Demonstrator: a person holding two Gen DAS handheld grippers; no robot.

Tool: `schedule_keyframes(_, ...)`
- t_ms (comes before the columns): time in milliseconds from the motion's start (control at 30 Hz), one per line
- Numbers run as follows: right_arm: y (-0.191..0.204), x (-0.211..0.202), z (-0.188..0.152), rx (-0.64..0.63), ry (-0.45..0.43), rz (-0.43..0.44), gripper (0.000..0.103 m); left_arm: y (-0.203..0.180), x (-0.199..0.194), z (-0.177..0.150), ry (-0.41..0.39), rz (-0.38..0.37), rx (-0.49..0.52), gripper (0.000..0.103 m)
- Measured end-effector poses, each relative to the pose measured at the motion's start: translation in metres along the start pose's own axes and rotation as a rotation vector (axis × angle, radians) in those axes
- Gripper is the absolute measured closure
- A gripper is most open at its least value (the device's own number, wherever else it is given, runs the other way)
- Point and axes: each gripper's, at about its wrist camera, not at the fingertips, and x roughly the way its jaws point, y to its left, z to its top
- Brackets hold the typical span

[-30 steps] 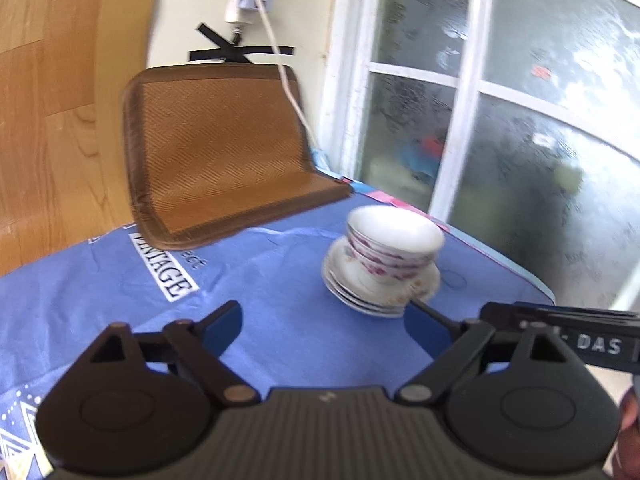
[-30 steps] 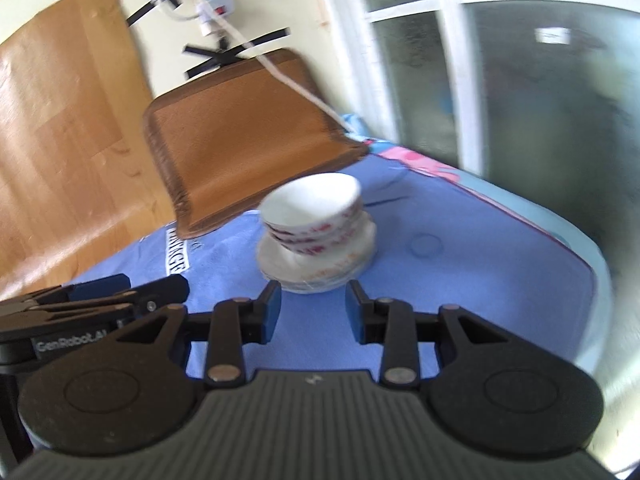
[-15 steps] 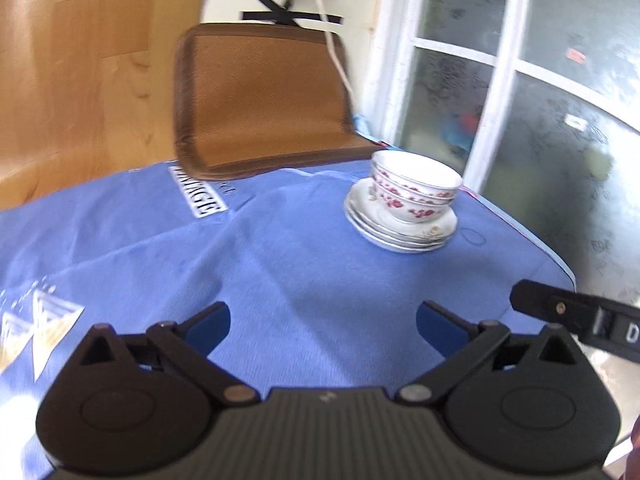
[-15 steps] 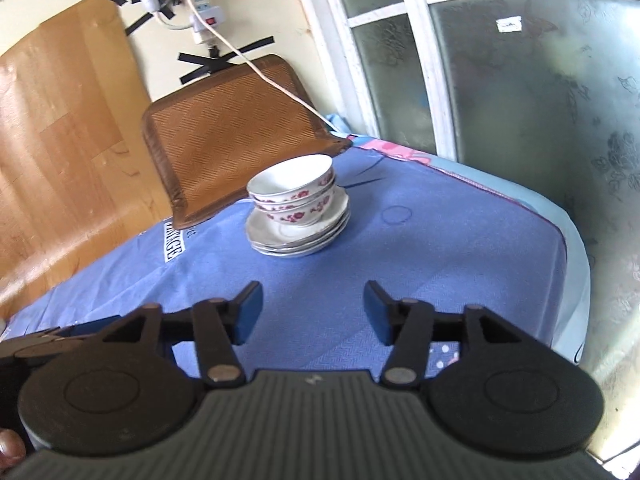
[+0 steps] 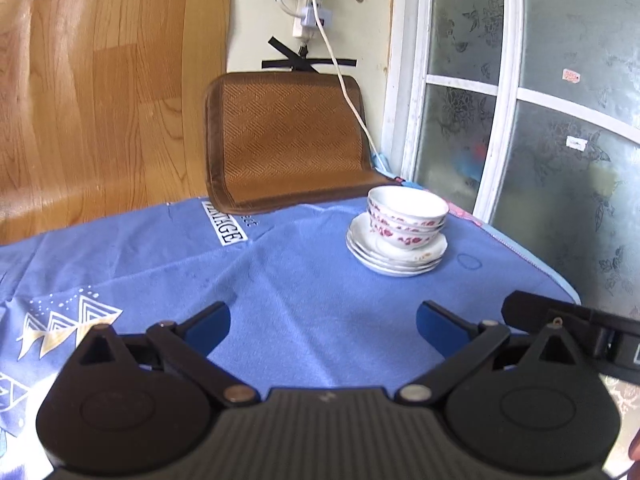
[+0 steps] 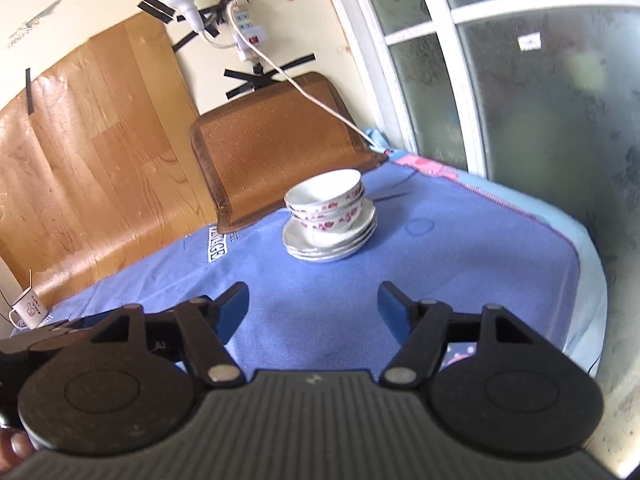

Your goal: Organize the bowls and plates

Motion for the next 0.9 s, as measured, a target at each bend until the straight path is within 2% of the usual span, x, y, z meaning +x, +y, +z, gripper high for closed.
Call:
schedule_keyframes(200, -0.013, -0.001, 0.002, -0.005, 0.003, -0.02, 0.015, -0.012, -0.004, 0.0, -0.015, 0.026, 0.026, 0.0)
schedule_keyframes(300, -0.018, 0.001, 0.001, -0.006, 0.007, -0.028, 0.01, -0.018, 0.002, -0.002, 0.006, 0.091, 0.055, 0.0)
schedule_keyframes(400, -0.019, 0.006, 0.0, -0.014, 0.029, -0.019, 0.009, -0.022, 0.008, -0.005, 0.029, 0.146, 0.07, 0.0)
schedule_keyframes(733, -0.024, 0.012, 0.007, -0.018, 0.035, -0.001, 0.006, -0.022, 0.018, -0.007, 0.114, 0.066, 0.014, 0.0)
schedule_keyframes(900, -0.031, 0.014, 0.008, 0.005, 0.033, -0.007, 0.006, -0.025, 0.024, -0.008, 0.129, 0.085, 0.018, 0.0)
